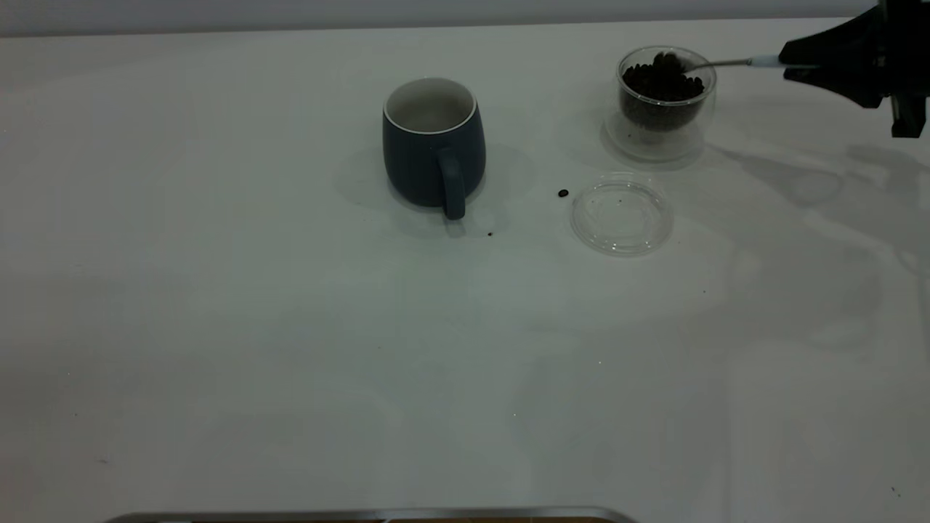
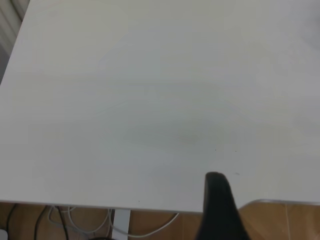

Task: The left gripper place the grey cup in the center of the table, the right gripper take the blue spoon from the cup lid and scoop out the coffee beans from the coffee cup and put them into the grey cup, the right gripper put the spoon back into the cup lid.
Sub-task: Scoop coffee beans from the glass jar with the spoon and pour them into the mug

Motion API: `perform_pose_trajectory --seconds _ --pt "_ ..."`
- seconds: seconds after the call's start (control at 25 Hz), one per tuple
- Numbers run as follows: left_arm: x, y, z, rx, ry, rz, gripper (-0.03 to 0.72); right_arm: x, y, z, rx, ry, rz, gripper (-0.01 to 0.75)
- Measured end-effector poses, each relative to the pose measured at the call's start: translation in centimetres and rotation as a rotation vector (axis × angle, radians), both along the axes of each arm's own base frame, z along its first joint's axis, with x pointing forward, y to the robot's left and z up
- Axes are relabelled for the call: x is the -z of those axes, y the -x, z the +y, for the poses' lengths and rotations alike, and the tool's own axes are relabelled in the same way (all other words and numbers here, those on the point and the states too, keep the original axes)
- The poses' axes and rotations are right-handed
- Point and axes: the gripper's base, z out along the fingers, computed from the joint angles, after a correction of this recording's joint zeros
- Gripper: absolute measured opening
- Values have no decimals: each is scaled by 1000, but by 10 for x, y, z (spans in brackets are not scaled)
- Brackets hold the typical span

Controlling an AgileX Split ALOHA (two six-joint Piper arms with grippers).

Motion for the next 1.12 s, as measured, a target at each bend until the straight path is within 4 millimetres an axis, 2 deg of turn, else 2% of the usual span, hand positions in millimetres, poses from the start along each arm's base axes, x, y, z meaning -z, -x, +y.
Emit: perform_pose_trajectory --seconds 0.36,0.48,0.6,0.96,1.12 --pt "0 0 0 0 0 0 567 -9 1 2 -26 -104 -36 107" --pt "0 0 0 0 1 0 567 -9 1 10 -49 -111 -39 107" --pt "0 0 0 0 1 0 567 -9 -1 29 -95 -112 -36 107" --pt "0 0 0 -1 1 0 567 -9 3 105 -284 -117 -20 107" --pt "0 0 0 -1 1 0 567 -8 8 130 -339 -105 -5 107"
